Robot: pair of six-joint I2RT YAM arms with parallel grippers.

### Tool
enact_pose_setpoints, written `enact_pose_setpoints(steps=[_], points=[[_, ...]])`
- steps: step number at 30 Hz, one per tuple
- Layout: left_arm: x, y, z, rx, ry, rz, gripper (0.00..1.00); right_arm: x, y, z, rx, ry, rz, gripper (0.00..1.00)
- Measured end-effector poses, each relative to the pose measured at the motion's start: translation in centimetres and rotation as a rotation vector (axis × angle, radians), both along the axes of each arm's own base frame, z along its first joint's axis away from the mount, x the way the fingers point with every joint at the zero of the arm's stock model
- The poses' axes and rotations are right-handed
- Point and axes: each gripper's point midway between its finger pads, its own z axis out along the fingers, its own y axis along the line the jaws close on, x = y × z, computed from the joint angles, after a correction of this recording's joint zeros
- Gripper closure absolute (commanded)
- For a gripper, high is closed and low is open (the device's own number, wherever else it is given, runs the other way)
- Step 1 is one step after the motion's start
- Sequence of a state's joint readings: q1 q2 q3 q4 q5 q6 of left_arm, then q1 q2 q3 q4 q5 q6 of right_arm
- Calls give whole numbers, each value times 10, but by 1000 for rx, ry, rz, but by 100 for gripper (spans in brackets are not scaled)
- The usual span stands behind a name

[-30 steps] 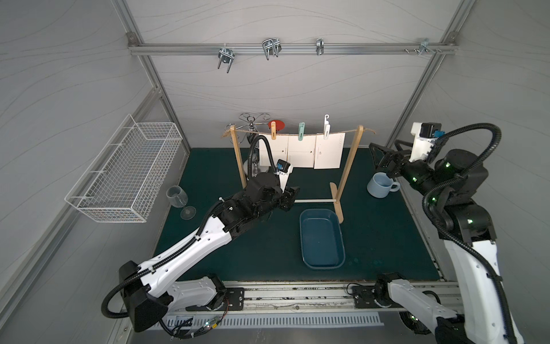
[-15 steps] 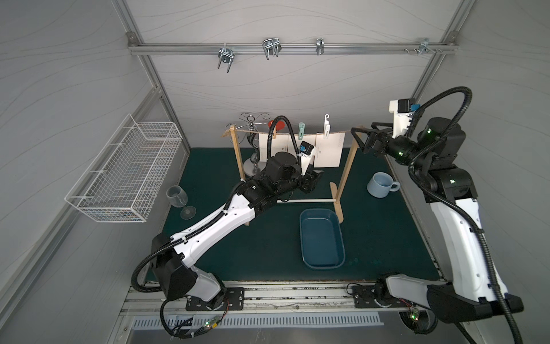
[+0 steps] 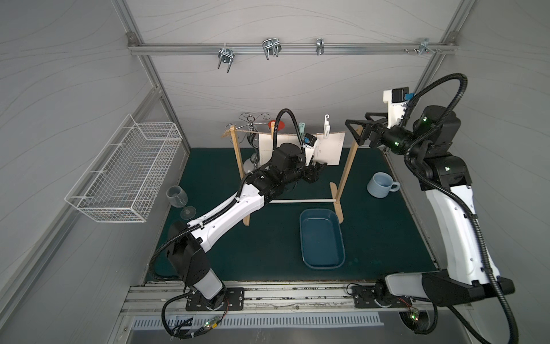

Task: Remove the postcards from the strings
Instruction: Pinch the postcard on the clothesline.

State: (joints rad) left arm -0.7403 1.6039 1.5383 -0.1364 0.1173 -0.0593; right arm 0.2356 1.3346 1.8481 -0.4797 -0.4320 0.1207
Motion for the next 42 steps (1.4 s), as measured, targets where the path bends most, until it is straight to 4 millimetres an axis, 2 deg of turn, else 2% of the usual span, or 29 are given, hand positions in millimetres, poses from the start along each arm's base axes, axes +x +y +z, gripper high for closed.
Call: enact_pose_setpoints(steps=[7,16,29,42], points=[[4,-6,12,-42,-19,-39,38,-1,0,1,-10,-12,1,3],[8,-7,14,-52,-11,-58,39,-6,-2,3,-15,-28,1,3],[-2,-14,22,-101,5,-160,43,-10,-3,-1,-28,-38,0,2],[-1,-12,30,-161,14,-198,44,-12,-3,-1,-28,-42,4,2]])
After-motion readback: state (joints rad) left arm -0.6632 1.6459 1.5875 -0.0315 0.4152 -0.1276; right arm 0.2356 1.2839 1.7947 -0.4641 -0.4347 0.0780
